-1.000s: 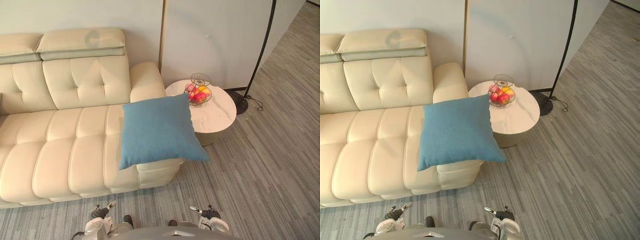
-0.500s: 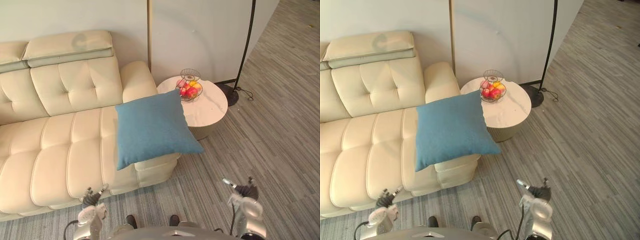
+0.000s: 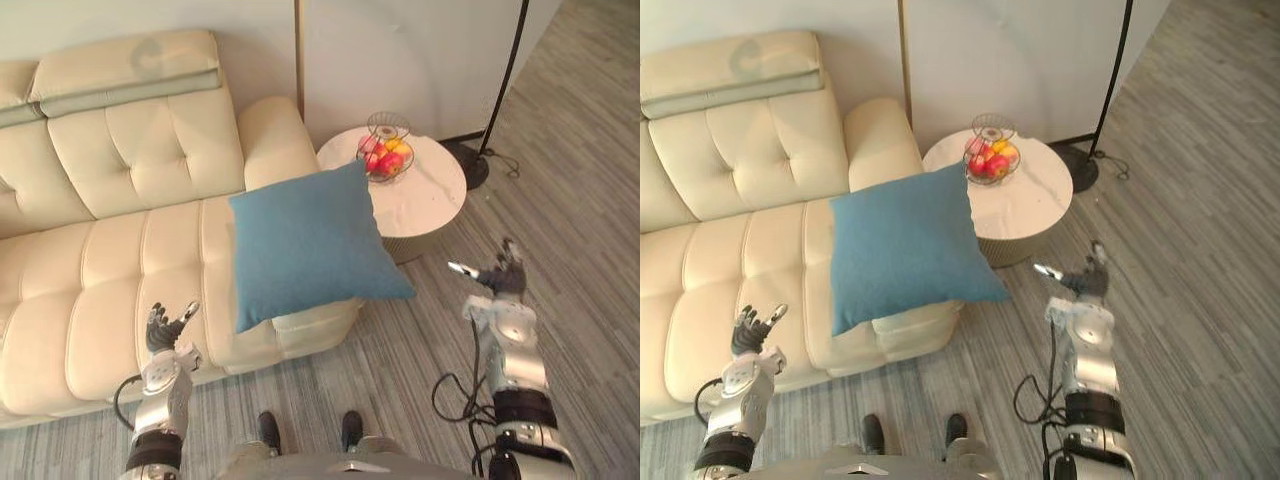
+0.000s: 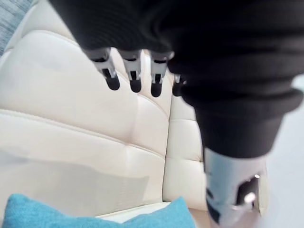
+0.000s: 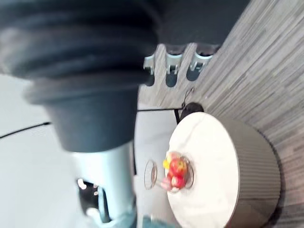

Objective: Pick up cushions and gather them together orderly.

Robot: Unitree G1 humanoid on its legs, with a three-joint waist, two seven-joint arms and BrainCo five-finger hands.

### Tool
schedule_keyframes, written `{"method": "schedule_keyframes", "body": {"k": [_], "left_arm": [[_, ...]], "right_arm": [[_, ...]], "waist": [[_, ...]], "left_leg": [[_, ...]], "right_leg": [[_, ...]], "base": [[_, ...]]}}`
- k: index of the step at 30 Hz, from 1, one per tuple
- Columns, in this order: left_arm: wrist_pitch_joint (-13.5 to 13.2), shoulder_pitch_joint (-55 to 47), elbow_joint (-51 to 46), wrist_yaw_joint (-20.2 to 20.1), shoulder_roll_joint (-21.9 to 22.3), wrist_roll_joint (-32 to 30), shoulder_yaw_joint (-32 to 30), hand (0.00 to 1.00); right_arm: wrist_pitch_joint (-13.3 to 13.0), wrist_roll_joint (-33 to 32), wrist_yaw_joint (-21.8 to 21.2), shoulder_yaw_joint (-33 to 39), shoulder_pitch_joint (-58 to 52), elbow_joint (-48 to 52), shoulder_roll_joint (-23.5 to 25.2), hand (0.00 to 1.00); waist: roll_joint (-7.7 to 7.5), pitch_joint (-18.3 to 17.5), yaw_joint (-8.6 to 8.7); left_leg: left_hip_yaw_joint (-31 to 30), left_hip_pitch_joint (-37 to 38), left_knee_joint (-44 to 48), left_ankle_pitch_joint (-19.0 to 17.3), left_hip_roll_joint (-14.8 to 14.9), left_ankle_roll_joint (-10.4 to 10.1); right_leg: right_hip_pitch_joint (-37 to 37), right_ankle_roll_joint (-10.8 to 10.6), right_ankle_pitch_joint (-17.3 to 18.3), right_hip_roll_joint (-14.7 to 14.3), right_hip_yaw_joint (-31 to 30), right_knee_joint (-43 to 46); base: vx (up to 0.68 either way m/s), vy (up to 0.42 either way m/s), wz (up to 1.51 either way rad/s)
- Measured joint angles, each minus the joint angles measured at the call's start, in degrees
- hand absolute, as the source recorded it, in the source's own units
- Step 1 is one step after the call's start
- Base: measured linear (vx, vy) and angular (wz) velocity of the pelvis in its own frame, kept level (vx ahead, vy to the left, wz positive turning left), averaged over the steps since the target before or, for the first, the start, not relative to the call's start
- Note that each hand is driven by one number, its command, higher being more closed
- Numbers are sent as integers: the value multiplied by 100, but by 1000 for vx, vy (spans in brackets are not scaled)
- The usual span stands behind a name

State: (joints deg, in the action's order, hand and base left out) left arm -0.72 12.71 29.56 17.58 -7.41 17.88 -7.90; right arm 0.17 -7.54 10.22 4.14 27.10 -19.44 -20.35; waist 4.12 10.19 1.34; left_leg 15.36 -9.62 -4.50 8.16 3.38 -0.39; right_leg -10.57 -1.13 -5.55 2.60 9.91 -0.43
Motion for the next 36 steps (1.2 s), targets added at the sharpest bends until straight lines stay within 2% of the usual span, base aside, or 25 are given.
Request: {"method": "schedule_keyframes", "body": {"k": [8, 14, 19, 20, 23, 24, 29, 36], "left_arm": [[5, 1067, 826, 117, -140, -2, 330, 0], [26, 1849, 1220, 243, -265, -3, 530, 0], [60, 2291, 1252, 259, -272, -4, 882, 0], [69, 2426, 1278, 266, -268, -5, 992, 0], [70, 2762, 1276, 347, -200, -4, 1205, 0], [70, 2817, 1276, 363, -175, -4, 1215, 100], [83, 3050, 1190, 580, -148, 2, 1257, 100], [101, 3248, 924, 607, -207, 1, 1261, 100]], "right_arm": [[93, -188, 28, -638, 1203, -1079, 89, 0], [125, -227, 172, -828, 1956, -1254, 186, 0], [130, -213, 293, -889, 2141, -1296, 387, 0], [129, -203, 298, -991, 2178, -1290, 413, 100], [137, -106, 307, -1104, 2203, -1143, 476, 100], [150, -106, 314, -1107, 2201, -1087, 487, 100], [165, -108, 513, -1271, 2209, -790, 526, 100], [115, -189, 551, -1268, 2036, -144, 522, 100]], "waist": [[38, 546, -73], [41, 977, -79], [35, 1082, -89], [34, 1111, -84], [33, 1138, -63], [31, 1139, -64], [28, 1141, -64], [24, 1144, -58]], "left_leg": [[34, -715, 1, 295, 7, 44], [86, -1065, 2, 413, 26, 12], [179, -1342, 1, 468, 42, -39], [204, -1381, 0, 477, 45, -50], [262, -1446, -10, 489, 63, -71], [275, -1453, -22, 489, 69, -71], [378, -1557, -34, 480, 116, -89], [461, -1568, -34, 459, 110, -118]], "right_leg": [[-766, 40, -278, 1, -60, 51], [-1264, 61, -334, 5, -142, 301], [-1732, 81, -284, 21, -224, 613], [-1831, 81, -254, 24, -261, 712], [-2007, 93, -195, 26, -300, 885], [-2031, 98, -186, 26, -300, 909], [-2221, 135, -121, 24, -291, 1048], [-2258, 126, -93, 58, -280, 1115]], "base": [[-71, 17, -3], [-29, -10, -6], [-32, -13, -9], [-17, -14, -10], [-11, -24, -9], [-3, -28, -9], [4, -19, -5], [42, 1, 1]]}}
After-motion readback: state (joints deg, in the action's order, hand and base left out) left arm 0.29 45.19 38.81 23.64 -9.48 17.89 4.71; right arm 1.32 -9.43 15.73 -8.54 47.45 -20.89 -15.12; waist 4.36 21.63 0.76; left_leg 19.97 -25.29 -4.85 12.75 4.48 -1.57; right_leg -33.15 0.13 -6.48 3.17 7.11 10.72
